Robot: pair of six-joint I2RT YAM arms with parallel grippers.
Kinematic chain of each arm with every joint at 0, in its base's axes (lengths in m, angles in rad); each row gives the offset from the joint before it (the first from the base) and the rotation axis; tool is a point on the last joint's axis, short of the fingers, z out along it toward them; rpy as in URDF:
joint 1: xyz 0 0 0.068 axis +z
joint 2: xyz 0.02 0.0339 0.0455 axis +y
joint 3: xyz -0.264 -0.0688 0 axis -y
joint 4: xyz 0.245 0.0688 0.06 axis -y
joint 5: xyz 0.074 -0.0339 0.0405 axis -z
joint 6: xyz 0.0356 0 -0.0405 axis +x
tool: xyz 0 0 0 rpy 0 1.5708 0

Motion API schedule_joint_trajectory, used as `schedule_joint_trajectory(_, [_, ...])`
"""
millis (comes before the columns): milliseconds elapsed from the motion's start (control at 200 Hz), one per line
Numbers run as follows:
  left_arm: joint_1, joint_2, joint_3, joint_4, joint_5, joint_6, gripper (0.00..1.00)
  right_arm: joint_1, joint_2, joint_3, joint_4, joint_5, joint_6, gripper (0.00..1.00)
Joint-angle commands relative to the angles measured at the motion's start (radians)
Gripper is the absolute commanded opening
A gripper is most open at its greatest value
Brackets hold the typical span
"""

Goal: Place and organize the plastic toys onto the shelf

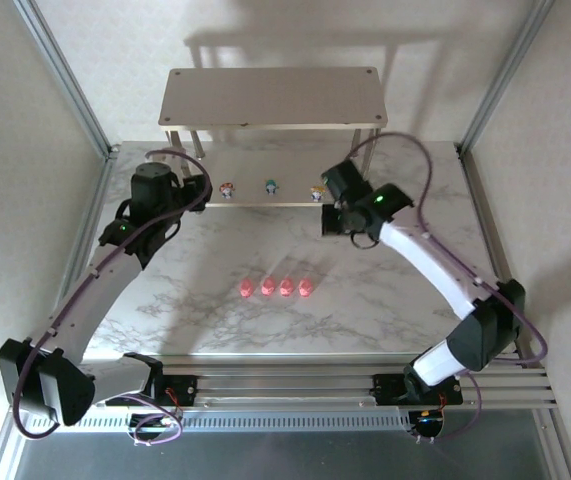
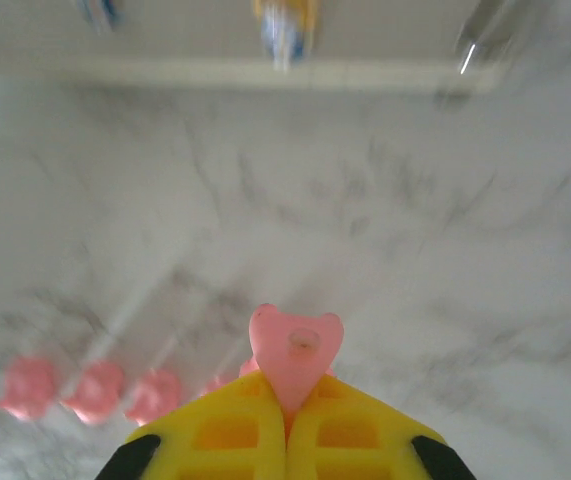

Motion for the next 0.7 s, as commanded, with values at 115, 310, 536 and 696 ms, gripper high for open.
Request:
schedule_joint_trajectory(115, [0.012, 0.056, 0.159, -0.026, 0.071, 0.04, 0.49, -0.061, 0.024, 0.391, -0.106, 0.112, -0.198, 0.0])
schedule_joint_trajectory(310, [0.015, 0.109, 0.249, -0.041, 0.1, 0.043, 0.49, -0.115, 0.107, 0.577, -0.017, 0.131, -0.282, 0.0])
schedule_joint_trajectory(536, [0.022, 0.149, 0.295, -0.057, 0.102, 0.049, 0.49, -0.2, 0.249, 0.757, 0.0, 0.054, -0.319, 0.0])
schedule_joint_trajectory(696, [0.028, 0.174, 0.322, -0.073, 0.105, 0.051, 0.49, -0.232, 0.343, 0.858, 0.012, 0.018, -0.335, 0.0])
